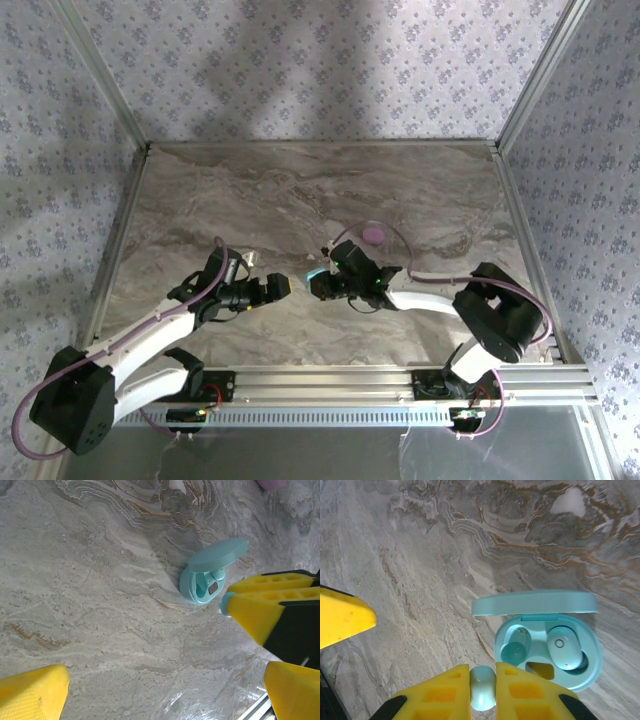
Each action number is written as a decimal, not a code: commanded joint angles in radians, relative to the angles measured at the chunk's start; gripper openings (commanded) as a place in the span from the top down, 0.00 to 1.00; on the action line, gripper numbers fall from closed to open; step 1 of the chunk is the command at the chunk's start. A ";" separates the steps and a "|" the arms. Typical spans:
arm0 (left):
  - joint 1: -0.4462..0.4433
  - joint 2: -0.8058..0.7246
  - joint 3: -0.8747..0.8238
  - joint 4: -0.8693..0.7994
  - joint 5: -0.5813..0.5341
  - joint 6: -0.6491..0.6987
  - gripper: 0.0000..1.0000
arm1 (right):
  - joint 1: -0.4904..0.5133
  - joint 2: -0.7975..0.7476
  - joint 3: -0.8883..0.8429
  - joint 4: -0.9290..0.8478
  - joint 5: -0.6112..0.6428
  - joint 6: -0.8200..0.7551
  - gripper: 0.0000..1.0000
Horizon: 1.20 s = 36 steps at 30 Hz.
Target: Insert the wireless bluetooth earbuds into the charging case
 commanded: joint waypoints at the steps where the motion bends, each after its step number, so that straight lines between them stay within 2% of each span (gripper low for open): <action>1: 0.000 -0.008 0.025 0.006 -0.003 0.010 0.00 | 0.018 0.025 0.032 0.031 0.018 -0.014 0.84; 17: 0.011 -0.034 0.024 -0.020 -0.003 0.016 0.00 | 0.042 0.033 0.019 0.061 0.131 -0.006 0.84; 36: 0.016 -0.039 0.028 -0.029 -0.003 0.018 0.00 | 0.042 0.081 0.010 0.083 0.134 0.006 0.84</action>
